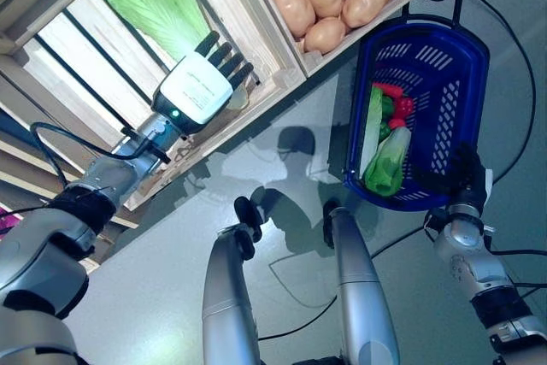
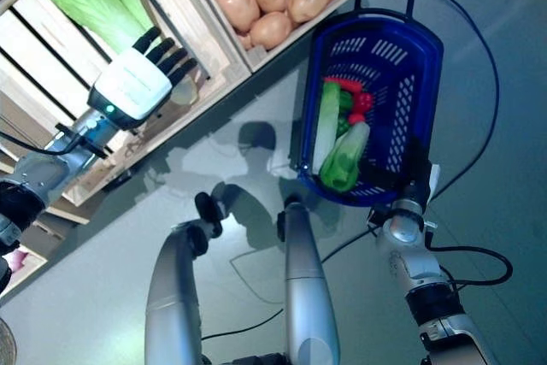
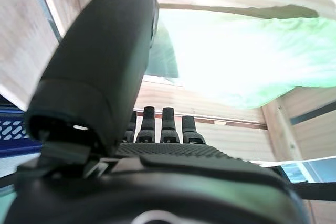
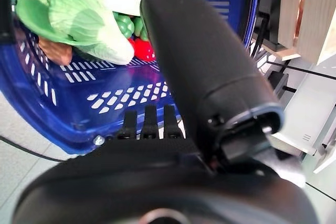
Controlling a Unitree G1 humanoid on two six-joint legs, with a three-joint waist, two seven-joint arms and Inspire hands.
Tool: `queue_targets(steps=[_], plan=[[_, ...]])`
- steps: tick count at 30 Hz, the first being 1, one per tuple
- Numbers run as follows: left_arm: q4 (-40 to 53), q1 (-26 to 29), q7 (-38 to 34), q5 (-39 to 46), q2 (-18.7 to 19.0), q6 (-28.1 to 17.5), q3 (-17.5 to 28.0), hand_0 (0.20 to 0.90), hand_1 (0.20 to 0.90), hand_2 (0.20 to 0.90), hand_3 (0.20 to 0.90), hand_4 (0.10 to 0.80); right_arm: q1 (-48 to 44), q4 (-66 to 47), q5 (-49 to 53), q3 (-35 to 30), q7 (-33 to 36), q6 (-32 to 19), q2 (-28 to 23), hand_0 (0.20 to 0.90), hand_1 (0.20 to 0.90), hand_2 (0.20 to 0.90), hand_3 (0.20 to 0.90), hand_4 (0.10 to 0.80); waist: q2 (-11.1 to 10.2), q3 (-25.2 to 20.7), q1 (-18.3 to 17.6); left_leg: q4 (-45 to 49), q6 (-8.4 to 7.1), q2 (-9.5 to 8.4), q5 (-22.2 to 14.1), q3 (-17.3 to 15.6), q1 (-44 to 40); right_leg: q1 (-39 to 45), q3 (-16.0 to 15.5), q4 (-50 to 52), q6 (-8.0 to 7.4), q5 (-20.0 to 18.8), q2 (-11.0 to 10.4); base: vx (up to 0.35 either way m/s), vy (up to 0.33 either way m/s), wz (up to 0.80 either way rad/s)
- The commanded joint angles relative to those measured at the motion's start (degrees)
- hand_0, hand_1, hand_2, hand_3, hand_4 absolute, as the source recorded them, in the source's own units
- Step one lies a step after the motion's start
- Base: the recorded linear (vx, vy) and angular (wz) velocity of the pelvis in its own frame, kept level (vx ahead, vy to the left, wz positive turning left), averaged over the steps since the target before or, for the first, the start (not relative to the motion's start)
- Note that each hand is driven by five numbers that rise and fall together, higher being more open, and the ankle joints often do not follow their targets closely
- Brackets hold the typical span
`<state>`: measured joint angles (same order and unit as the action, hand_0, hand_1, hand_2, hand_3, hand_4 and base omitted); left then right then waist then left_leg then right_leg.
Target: Put vegetables into the basket
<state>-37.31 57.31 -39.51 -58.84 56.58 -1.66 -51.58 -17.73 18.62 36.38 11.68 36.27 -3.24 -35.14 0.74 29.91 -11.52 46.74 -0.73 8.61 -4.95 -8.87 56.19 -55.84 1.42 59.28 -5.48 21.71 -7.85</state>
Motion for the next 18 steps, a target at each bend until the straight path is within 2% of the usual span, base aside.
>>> queue_targets(steps=[1,5,9,10,11,12,15,16,17,18], plan=[[0.0,8.1,1.1,0.2,0.4,2.9,1.4,0.900,0.900,0.900,0.900,0.800,-1.3,-4.9,-2.6,-3.0,2.1,-2.4,-4.1,0.900,0.900,0.900,0.900,0.800,-0.5,-0.1,-0.4,3.4,-0.35,1.26,-10.6,-0.8,-3.4,1.3,-1.5,-6.9,1.94,-8.6,-0.7,0.020,0.028,-0.09],[-1.4,7.2,2.7,3.2,-0.6,5.9,2.1,0.900,0.900,0.900,0.900,0.800,-0.9,-5.7,-3.0,-3.1,1.7,-2.3,-3.8,0.900,0.900,0.900,0.900,0.800,-0.8,-0.1,-0.6,4.0,-0.19,1.43,-10.9,-0.7,-3.1,1.1,-1.4,-6.5,1.89,-8.4,-0.8,0.019,0.025,-0.06],[-3.7,6.3,1.2,1.7,-2.1,6.3,2.6,0.900,0.900,0.900,0.900,0.800,-0.6,-6.0,-3.2,-3.8,2.2,-3.0,-4.0,0.900,0.900,0.900,0.900,0.800,-1.2,-0.1,-0.6,5.1,-0.15,1.61,-11.3,-0.5,-2.2,0.5,-1.5,-5.8,1.97,-8.2,-0.9,0.024,0.010,-0.09],[-4.0,5.9,1.5,0.4,-2.4,6.2,2.5,0.900,0.900,0.900,0.900,0.800,0.1,-6.3,-3.4,-4.2,2.3,-2.9,-3.9,0.900,0.900,0.900,0.900,0.800,-1.3,-0.1,-0.5,5.9,-0.54,1.60,-12.9,0.0,-2.9,1.3,-1.5,-5.1,1.52,-6.9,-1.0,0.012,-0.010,-0.05],[-4.5,6.1,1.1,0.0,-2.5,6.5,3.0,0.900,0.900,0.900,0.900,0.800,-0.1,-6.7,-3.4,-4.7,2.4,-2.6,-4.1,0.900,0.900,0.900,0.900,0.800,-1.5,-0.1,-0.5,5.8,-0.06,1.72,-11.7,-0.2,-1.7,0.1,-1.7,-5.2,1.88,-8.0,-1.2,0.088,-0.007,-0.04],[-5.2,5.6,0.7,0.1,-2.8,6.6,3.0,0.900,0.900,0.900,0.900,0.800,0.3,-6.7,-3.5,-4.5,2.6,-2.6,-4.1,0.900,0.900,0.900,0.900,0.800,-1.6,-0.1,-0.5,6.5,-0.52,1.69,-13.3,0.3,-2.7,1.2,-1.6,-4.6,1.45,-6.7,-1.2,0.019,-0.007,-0.03],[-7.0,6.0,-0.5,1.2,-3.3,6.7,2.9,0.900,0.900,0.900,0.900,0.800,-0.2,-6.6,-3.9,-4.5,2.6,-2.5,-4.2,0.900,0.900,0.900,0.900,0.800,-1.9,-0.1,-0.4,7.9,-0.50,1.90,-13.8,0.8,-1.6,0.3,-1.5,-3.6,1.45,-6.4,-1.2,0.033,0.004,-0.04],[-7.4,6.0,-2.2,0.5,-3.5,6.3,3.1,0.451,0.451,0.451,0.451,0.500,-0.2,-6.6,-3.8,-4.5,2.5,-2.6,-4.1,0.900,0.900,0.900,0.900,0.800,-2.1,-0.1,-0.4,8.2,-0.58,2.01,-13.9,0.8,-1.4,0.1,-1.6,-3.3,1.51,-6.3,-1.3,0.000,0.000,0.00],[-7.0,5.8,-2.8,0.2,-3.7,6.6,3.2,0.300,0.300,0.300,0.300,0.400,0.0,-6.9,-4.1,-4.4,2.6,-2.7,-4.0,0.900,0.900,0.900,0.900,0.800,-2.1,-0.1,-0.4,8.3,-0.57,2.03,-14.0,0.8,-1.3,0.0,-1.7,-3.1,1.57,-6.2,-1.3,0.000,0.000,0.00],[-6.9,5.8,-2.9,0.3,-3.7,6.8,3.2,0.300,0.300,0.300,0.300,0.400,0.0,-7.1,-4.2,-4.4,2.6,-2.7,-4.0,0.900,0.900,0.900,0.900,0.800,-2.1,-0.1,-0.4,8.3,-0.58,2.02,-14.0,0.8,-1.2,0.0,-1.7,-3.1,1.58,-6.2,-1.3,0.000,0.000,0.00]])
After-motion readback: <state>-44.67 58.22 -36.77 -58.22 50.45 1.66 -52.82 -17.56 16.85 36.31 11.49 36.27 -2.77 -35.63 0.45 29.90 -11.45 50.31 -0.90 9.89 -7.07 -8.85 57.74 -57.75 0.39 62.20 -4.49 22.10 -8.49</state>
